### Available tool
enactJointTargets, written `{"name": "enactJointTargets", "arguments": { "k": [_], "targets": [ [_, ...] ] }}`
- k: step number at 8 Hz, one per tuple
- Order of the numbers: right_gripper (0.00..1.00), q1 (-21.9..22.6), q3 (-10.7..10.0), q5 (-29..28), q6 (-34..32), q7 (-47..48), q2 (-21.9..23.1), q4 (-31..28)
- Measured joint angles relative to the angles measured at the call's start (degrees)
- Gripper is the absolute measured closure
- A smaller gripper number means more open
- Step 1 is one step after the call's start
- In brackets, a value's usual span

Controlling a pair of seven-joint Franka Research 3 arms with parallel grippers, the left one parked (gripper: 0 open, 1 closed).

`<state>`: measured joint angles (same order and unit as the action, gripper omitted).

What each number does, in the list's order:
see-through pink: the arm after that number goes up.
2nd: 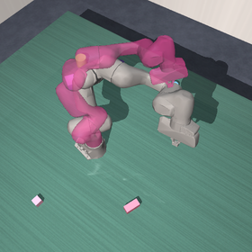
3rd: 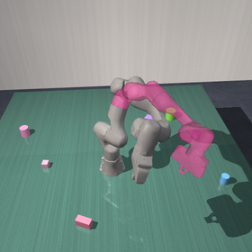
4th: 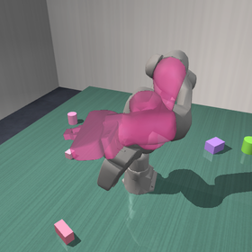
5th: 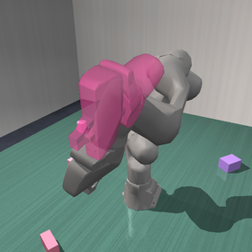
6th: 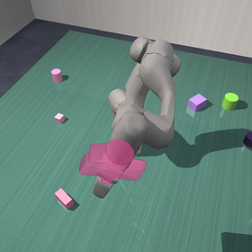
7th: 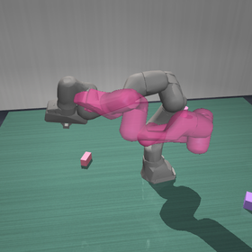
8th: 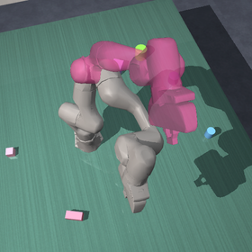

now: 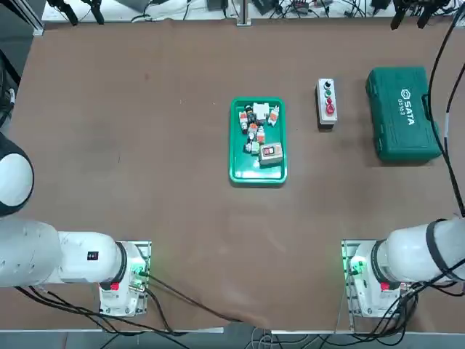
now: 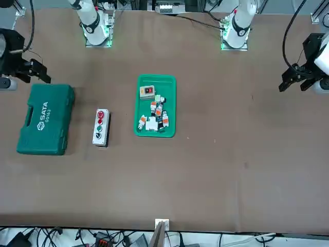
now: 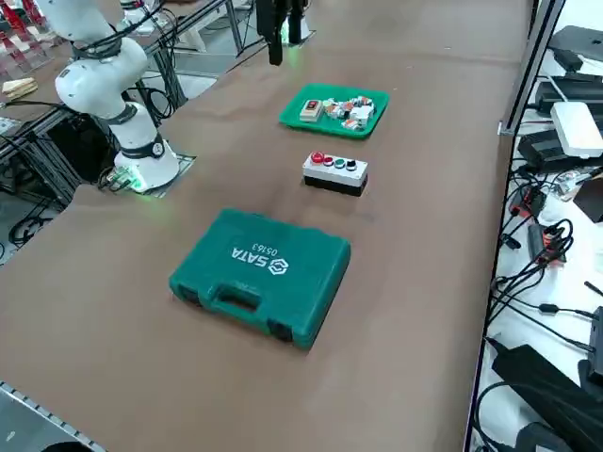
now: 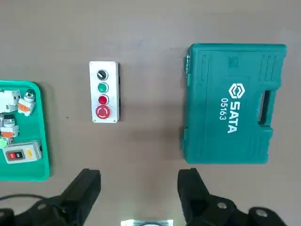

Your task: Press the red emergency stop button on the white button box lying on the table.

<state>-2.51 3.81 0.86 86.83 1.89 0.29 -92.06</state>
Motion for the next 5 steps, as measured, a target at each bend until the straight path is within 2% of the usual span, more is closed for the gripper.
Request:
{"name": "enactJointTargets", "arguments": {
  "k": [3, 5],
  "targets": [
    [0.00, 2.4, -2.8, 0.0, 1.0, 0.0, 3.5, -4.0],
    [0.00, 2.7, -3.2, 0.0, 1.6, 0.0, 4.5, -5.3]
  ]
}}
